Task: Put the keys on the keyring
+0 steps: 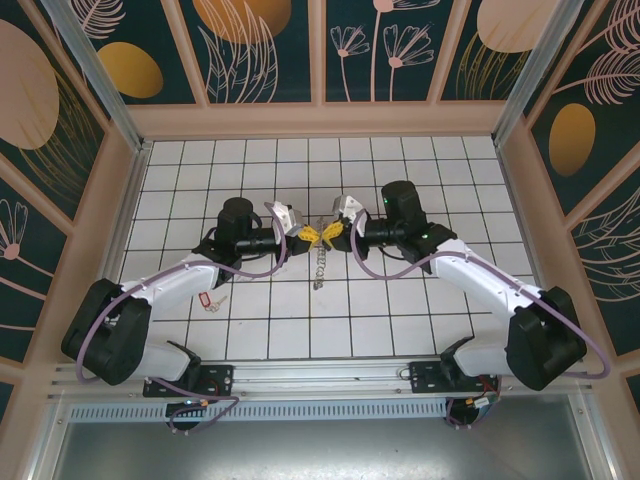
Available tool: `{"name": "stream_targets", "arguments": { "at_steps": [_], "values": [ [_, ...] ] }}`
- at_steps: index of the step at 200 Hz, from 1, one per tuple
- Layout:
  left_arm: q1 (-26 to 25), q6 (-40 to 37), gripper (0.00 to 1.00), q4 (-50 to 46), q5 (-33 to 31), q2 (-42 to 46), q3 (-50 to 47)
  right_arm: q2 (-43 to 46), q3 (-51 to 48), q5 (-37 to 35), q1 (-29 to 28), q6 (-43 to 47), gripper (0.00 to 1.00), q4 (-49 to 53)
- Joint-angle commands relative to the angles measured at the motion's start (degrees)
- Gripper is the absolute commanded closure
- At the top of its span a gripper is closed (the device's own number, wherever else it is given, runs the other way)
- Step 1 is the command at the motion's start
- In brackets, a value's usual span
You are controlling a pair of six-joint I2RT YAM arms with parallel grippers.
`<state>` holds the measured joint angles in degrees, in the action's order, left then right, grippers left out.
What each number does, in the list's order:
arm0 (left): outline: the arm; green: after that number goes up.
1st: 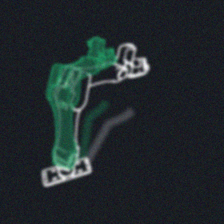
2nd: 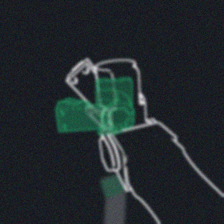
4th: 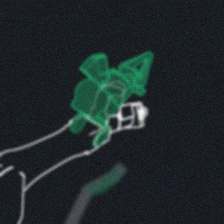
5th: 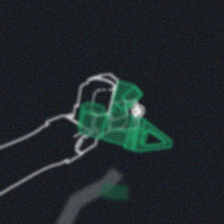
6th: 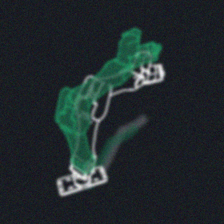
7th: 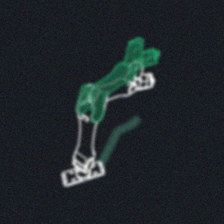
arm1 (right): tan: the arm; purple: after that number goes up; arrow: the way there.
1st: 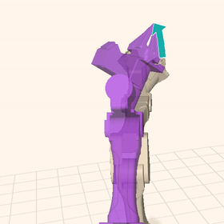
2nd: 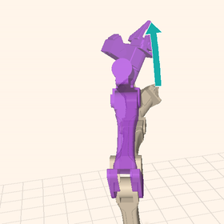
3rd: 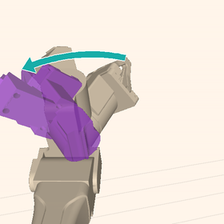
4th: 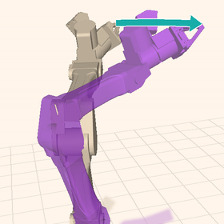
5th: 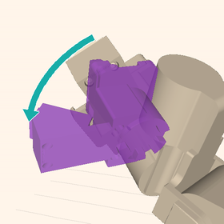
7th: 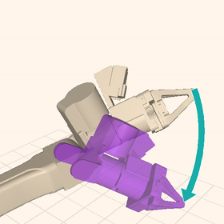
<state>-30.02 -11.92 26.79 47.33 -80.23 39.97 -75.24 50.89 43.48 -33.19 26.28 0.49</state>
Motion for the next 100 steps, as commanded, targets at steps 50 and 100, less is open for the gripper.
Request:
{"name": "stream_targets", "arguments": {
  "at_steps": [50, 100],
  "values": [
    [-0.4, 0.2, 1.0, 2.4, 0.6, -0.1, 1.9, -0.6, 0.8, -9.5, -1.3, -1.8, 1.0, -5.3],
    [-0.4, -0.2, 1.0, 2.8, 0.6, -0.1, 1.8, -0.9, 0.5, -13.5, -1.2, -4.8, 1.0, -5.2]
  ]
}}
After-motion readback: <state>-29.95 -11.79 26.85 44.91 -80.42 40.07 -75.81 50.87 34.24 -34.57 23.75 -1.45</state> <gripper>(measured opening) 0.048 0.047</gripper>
